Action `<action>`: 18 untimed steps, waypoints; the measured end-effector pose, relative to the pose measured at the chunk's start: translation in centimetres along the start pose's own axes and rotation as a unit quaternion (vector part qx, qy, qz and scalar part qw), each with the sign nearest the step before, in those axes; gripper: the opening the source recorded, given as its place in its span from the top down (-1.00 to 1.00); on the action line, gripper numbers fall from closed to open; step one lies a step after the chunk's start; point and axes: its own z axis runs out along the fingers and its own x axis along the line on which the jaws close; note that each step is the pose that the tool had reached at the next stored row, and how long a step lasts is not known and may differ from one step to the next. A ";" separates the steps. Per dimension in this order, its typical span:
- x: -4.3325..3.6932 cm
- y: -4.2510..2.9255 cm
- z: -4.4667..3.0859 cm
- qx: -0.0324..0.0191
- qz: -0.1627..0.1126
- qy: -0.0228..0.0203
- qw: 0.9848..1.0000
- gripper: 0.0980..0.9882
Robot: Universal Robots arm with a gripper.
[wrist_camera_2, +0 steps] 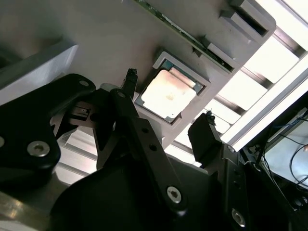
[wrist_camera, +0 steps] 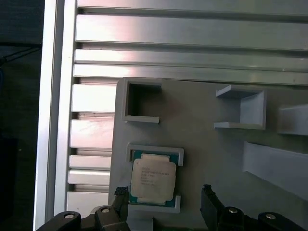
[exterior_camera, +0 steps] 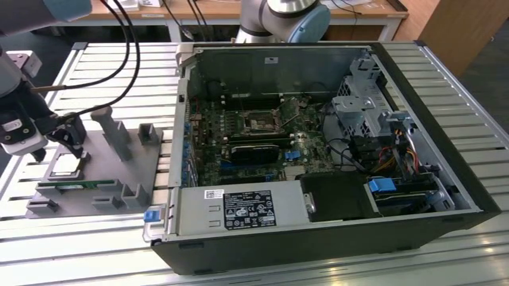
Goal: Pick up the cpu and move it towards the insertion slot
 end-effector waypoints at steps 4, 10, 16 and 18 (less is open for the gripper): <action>-0.03 -0.01 0.34 0.000 0.000 0.002 1.000 -0.37; -0.04 -0.04 1.04 0.000 0.000 0.002 1.000 -0.37; 0.01 -0.04 1.65 0.000 0.002 0.002 1.000 -0.37; 0.10 0.00 1.73 0.000 0.004 0.002 1.000 -0.37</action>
